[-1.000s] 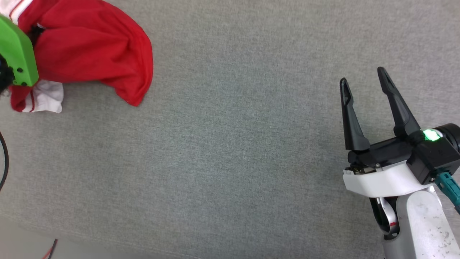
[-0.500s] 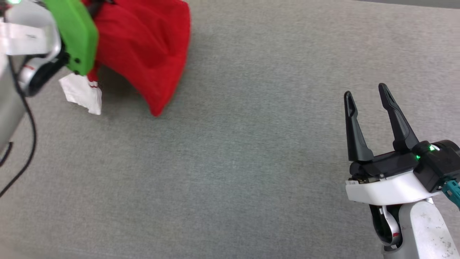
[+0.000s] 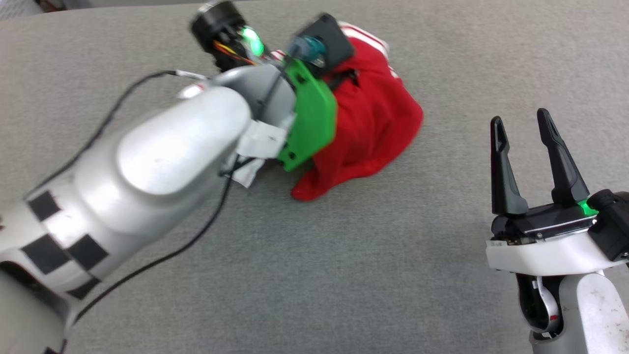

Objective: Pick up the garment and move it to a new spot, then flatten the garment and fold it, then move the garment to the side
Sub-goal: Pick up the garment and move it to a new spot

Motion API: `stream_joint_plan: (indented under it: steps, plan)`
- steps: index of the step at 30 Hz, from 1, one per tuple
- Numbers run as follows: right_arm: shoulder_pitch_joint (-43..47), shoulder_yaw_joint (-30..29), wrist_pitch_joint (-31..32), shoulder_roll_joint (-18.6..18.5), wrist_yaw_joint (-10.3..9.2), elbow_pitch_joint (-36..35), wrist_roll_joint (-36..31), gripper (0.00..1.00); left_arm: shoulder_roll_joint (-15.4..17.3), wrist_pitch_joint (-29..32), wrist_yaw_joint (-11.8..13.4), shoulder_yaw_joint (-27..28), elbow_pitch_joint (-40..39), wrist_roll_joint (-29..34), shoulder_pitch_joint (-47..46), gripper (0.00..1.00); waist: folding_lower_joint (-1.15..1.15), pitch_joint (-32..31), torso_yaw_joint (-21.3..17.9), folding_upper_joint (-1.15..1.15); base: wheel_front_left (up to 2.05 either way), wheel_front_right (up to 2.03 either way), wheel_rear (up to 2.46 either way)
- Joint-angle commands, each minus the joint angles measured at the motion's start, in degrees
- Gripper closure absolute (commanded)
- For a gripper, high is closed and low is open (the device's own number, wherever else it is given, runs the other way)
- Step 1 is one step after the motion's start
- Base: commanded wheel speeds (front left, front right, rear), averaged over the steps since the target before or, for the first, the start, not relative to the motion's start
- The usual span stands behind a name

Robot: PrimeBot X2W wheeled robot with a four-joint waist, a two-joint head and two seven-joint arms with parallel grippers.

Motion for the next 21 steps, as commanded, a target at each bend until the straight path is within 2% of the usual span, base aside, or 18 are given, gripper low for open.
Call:
stream_joint_plan:
  steps: [1,7,11,16,21]
  plan:
    - [-0.19,-0.33,-0.27,-0.11,-0.04,-0.37,1.28,0.00,-1.54,-0.88,-0.10,-0.78,0.57,0.93,-0.49,1.00,0.00,1.40,-3.69,0.32,0.00,0.00,0.00]
    - [-0.08,-3.13,-0.27,-0.11,-0.04,-0.62,2.75,0.00,-8.78,-1.78,-0.10,-2.96,2.84,3.11,4.64,1.00,0.00,2.71,-6.29,0.32,0.00,0.00,0.00]
    - [-0.25,-4.94,-0.27,-0.11,-0.04,-0.25,3.87,0.00,-12.40,1.94,-0.10,-3.04,0.81,7.90,13.15,1.00,0.00,3.59,-7.09,0.32,0.00,0.00,0.00]
    - [-0.55,-6.24,-0.27,-0.11,-0.04,0.24,4.14,0.00,-14.61,4.01,-0.10,-3.05,-1.40,10.37,20.49,1.00,0.00,4.26,-6.68,0.32,0.00,0.00,0.00]
    - [-0.97,-6.93,-0.27,-0.11,-0.04,1.26,4.10,0.00,-15.37,3.17,-0.10,-3.06,-0.98,11.57,22.94,1.00,0.00,3.94,-5.60,0.32,0.00,0.00,0.00]
